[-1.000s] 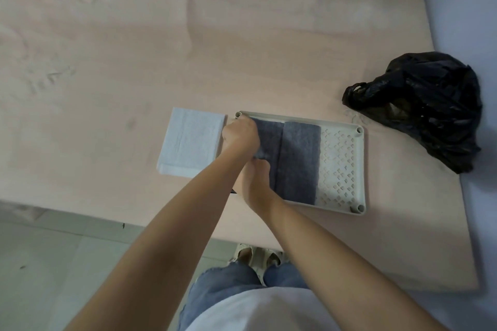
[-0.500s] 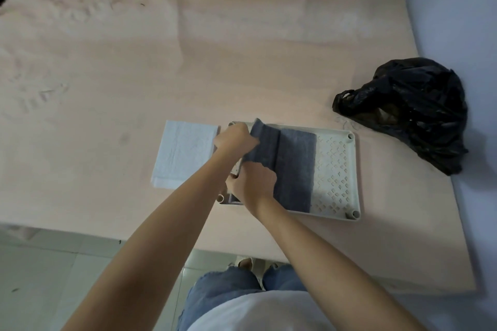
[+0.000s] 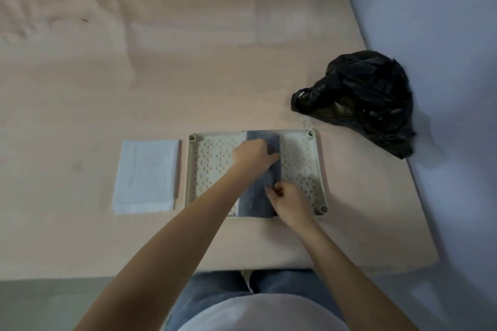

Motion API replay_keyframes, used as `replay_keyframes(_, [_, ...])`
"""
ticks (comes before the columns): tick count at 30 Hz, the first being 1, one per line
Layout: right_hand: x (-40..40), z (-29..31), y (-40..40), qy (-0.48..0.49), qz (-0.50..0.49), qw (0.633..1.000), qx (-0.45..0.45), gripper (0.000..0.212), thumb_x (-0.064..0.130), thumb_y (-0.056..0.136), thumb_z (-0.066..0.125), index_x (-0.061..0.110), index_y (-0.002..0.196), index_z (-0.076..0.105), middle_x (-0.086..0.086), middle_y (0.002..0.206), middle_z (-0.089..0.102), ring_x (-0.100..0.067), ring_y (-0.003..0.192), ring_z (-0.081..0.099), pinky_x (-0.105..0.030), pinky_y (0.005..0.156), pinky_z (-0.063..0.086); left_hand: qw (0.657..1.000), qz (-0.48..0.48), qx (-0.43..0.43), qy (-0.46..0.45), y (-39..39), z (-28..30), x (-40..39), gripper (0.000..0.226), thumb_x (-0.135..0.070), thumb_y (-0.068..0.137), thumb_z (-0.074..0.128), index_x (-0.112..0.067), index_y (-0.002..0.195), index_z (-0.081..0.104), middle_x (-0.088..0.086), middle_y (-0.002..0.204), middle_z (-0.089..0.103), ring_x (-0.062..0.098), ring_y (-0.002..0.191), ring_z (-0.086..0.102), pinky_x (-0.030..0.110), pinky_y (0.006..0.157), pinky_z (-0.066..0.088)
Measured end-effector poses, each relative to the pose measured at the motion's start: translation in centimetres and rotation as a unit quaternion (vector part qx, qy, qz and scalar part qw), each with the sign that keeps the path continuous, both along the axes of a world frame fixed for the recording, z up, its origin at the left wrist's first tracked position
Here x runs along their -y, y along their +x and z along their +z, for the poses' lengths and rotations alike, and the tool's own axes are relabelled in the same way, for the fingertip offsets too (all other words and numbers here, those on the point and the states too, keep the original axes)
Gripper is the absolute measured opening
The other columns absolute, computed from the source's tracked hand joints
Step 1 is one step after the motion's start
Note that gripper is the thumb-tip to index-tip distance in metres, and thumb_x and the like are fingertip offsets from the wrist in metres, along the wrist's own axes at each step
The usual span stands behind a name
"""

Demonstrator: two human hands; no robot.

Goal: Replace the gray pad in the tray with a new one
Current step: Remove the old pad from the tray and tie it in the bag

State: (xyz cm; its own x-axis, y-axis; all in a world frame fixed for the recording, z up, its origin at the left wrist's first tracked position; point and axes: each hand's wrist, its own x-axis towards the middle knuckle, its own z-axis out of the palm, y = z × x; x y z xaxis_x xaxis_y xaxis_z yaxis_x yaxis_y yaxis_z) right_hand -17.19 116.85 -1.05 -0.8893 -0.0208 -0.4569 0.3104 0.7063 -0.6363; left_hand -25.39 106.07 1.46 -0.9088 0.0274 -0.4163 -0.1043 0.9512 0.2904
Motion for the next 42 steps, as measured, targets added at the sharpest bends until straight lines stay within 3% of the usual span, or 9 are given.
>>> replay_keyframes(6, [-1.9,-1.7,-1.0,-0.001,-0.024,0.999,-0.022,0.037,0.027,0.090,0.058,0.018,0.058,0.045,0.006,0.053,0.044,-0.017,0.057,0.047,-0.029,0.055,0.030,0.950,-0.161,-0.266,-0.016,2.4,-2.8,2.2,0.031,-0.027,0.087,0.057,-0.006,0.109,0.064,0.015,0.111,0.062,0.034,0.102,0.057,0.040,0.082,0.044])
replay_keyframes(8, [-2.2,-2.0,-1.1,0.011,-0.023,0.999,-0.020,0.026,0.030,0.090,0.059,0.016,0.068,0.054,0.005,0.060,0.051,-0.017,0.064,0.051,-0.028,0.058,0.033,0.950,-0.212,-0.223,-0.052,3.3,-4.1,2.7,0.051,-0.039,0.094,0.045,-0.011,0.137,0.046,0.013,0.144,0.043,0.032,0.132,0.040,0.044,0.107,0.032])
replay_keyframes(10, [-2.3,-2.2,-1.1,0.025,-0.021,0.999,-0.019,0.020,0.032,0.089,0.059,0.014,0.080,0.060,0.002,0.073,0.059,-0.018,0.071,0.056,-0.028,0.062,0.037,0.954,-0.234,-0.164,-0.090,3.8,-5.6,2.9,0.062,-0.048,0.099,0.023,-0.017,0.151,0.012,0.007,0.158,0.009,0.024,0.147,0.006,0.042,0.120,0.003])
replay_keyframes(15, [-2.8,-2.0,-1.0,0.075,0.004,0.996,-0.041,0.026,0.036,0.085,0.065,0.015,0.091,0.049,-0.001,0.090,0.059,-0.019,0.080,0.057,-0.028,0.063,0.040,0.948,-0.246,-0.172,-0.106,3.9,-7.1,2.7,0.064,-0.052,0.096,0.006,-0.017,0.150,-0.001,0.007,0.159,0.003,0.022,0.146,-0.004,0.040,0.119,-0.006])
replay_keyframes(18, [-3.4,-2.0,-1.5,0.170,0.094,0.965,-0.176,0.042,0.037,0.086,0.062,0.008,0.116,0.052,-0.011,0.122,0.053,-0.027,0.108,0.054,-0.035,0.083,0.046,0.949,-0.243,-0.180,-0.085,3.8,-7.2,2.8,0.066,-0.051,0.095,0.007,-0.014,0.150,0.009,0.009,0.158,0.011,0.024,0.146,0.004,0.041,0.120,0.000])
replay_keyframes(22, [-2.6,-2.3,-4.3,0.231,0.262,0.905,-0.244,0.059,0.036,0.100,0.030,0.009,0.150,0.016,-0.008,0.159,0.011,-0.020,0.146,0.010,-0.036,0.118,0.012,0.951,-0.241,-0.187,-0.057,3.9,-7.1,2.8,0.066,-0.047,0.096,0.014,-0.006,0.147,0.021,0.013,0.155,0.020,0.027,0.145,0.015,0.046,0.119,0.014])
replay_keyframes(25, [-2.1,-3.2,-6.0,0.305,0.346,0.860,-0.217,0.061,0.042,0.099,0.007,0.008,0.149,-0.001,-0.009,0.159,-0.002,-0.020,0.146,-0.006,-0.038,0.120,-0.004,0.952,-0.234,-0.190,-0.048,4.0,-7.1,2.9,0.066,-0.044,0.096,0.018,0.000,0.144,0.025,0.016,0.152,0.028,0.028,0.142,0.023,0.047,0.116,0.023])
replay_keyframes(29, [-2.1,-4.4,-6.0,0.334,0.343,0.852,-0.212,0.066,0.045,0.095,-0.005,0.006,0.148,-0.002,-0.010,0.158,-0.003,-0.021,0.146,-0.007,-0.041,0.120,0.000,0.955,-0.216,-0.199,-0.036,4.0,-7.3,2.8,0.068,-0.044,0.096,0.021,0.005,0.143,0.028,0.020,0.152,0.026,0.030,0.142,0.022,0.045,0.117,0.022])
replay_keyframes(42, [-2.1,-5.4,-6.2,0.326,0.341,0.854,-0.221,0.060,0.037,0.096,-0.002,0.006,0.147,-0.006,-0.010,0.158,-0.005,-0.021,0.146,-0.009,-0.041,0.120,-0.003,0.974,-0.142,-0.178,-0.013,4.5,-7.5,3.4,0.087,-0.061,0.088,0.024,0.005,0.145,0.023,0.020,0.154,0.019,0.028,0.145,0.015,0.040,0.120,0.012])
